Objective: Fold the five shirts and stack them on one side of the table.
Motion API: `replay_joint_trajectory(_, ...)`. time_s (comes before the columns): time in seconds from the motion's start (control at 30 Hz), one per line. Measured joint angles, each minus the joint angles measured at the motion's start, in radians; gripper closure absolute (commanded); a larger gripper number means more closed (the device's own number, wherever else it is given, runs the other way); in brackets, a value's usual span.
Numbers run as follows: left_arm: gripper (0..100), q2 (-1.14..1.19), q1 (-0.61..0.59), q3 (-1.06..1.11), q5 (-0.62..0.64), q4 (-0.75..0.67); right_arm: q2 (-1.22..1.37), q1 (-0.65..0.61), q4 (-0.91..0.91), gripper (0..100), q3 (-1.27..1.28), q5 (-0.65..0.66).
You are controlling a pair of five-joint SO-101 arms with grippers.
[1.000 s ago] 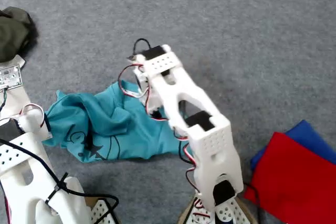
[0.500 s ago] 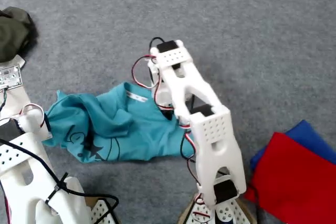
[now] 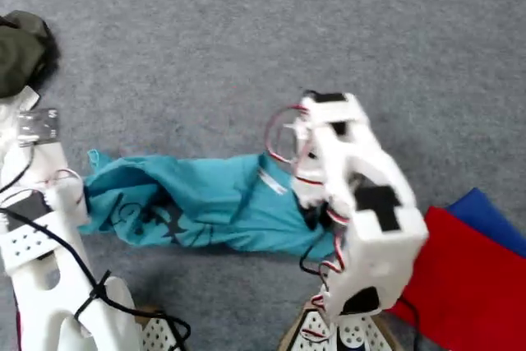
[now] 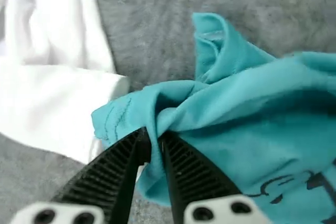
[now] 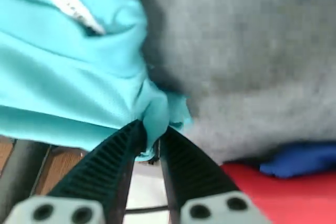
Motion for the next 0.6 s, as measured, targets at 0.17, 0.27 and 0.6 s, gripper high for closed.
replay_joint_trajectory(0.17, 98, 0.003, 0.103, 0.054, 0.005, -0.066, -0.204, 0.068, -0.014, 98.8, 0.193, 0.043)
replay_joint_trajectory(0.27, 98, 0.003, 0.141, 0.064, 0.054, -0.115, -0.296, 0.083, -0.014, 97.4, 0.215, 0.048)
replay_joint_trajectory(0.6, 98, 0.003, 0.204, 0.064, 0.132, -0.16, -0.345, 0.092, 0.126, 79.7, 0.046, 0.101)
